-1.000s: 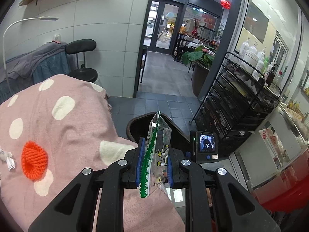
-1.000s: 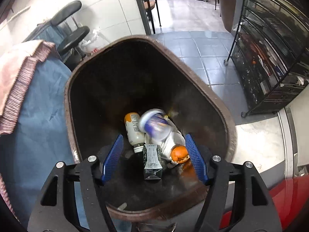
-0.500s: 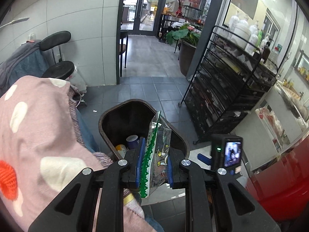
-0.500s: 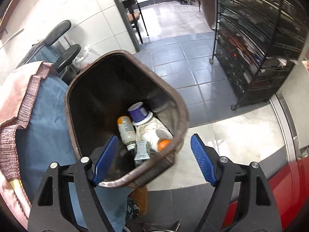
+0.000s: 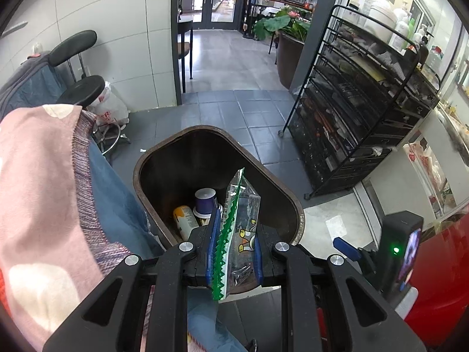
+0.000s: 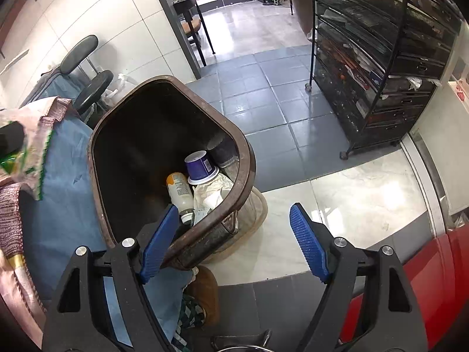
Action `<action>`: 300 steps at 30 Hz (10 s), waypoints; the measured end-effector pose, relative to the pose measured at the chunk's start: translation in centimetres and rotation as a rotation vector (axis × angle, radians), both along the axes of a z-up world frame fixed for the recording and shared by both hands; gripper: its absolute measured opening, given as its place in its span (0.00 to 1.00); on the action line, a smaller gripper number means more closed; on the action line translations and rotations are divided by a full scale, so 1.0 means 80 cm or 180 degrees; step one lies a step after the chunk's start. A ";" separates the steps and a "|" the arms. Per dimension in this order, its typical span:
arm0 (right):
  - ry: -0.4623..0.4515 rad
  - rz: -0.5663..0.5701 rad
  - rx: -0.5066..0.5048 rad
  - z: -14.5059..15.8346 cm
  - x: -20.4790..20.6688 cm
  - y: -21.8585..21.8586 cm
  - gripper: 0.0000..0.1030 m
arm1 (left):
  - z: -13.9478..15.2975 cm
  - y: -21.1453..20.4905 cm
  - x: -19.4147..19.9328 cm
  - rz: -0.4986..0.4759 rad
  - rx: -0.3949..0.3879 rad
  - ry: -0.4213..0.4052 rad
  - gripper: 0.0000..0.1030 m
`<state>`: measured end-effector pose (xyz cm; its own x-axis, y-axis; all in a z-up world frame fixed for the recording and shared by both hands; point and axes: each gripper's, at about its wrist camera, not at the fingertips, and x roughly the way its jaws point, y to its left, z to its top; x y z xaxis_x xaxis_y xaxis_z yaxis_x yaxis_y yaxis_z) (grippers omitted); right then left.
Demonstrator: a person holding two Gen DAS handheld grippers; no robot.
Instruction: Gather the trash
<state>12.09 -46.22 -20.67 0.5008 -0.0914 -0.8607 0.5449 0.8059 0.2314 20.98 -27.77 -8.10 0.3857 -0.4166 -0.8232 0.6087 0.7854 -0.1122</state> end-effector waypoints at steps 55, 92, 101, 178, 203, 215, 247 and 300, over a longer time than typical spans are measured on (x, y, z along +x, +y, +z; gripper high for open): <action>-0.1332 0.2102 -0.0075 0.247 0.043 0.293 0.94 | 0.117 0.364 -0.089 0.1733 -0.0119 -0.0999 0.94; -0.0171 0.3586 -0.0399 0.185 0.152 0.529 0.22 | 0.045 0.529 0.048 0.2492 -0.0034 -0.0200 0.81; -0.0516 0.3397 -0.0404 0.208 0.108 0.494 0.22 | 0.034 0.527 0.054 0.2594 0.0038 -0.0137 0.33; -0.0223 0.0537 -0.0092 0.038 0.067 0.063 0.61 | 0.073 0.115 -0.029 0.0324 -0.0584 -0.0101 0.31; -0.0191 0.0132 -0.0045 0.028 -0.024 0.026 0.71 | -0.007 0.004 0.009 0.0064 -0.0121 0.0060 0.91; -0.0386 0.0167 -0.0272 0.068 -0.033 0.042 0.80 | 0.037 0.028 -0.018 0.0133 -0.0371 -0.0357 0.94; -0.2051 0.1230 -0.1109 0.255 -0.124 0.276 0.94 | 0.126 0.334 -0.208 0.1955 -0.0529 -0.1608 0.94; -0.2146 0.1275 -0.1170 0.265 -0.149 0.289 0.94 | 0.129 0.362 -0.230 0.2047 -0.0656 -0.1730 0.94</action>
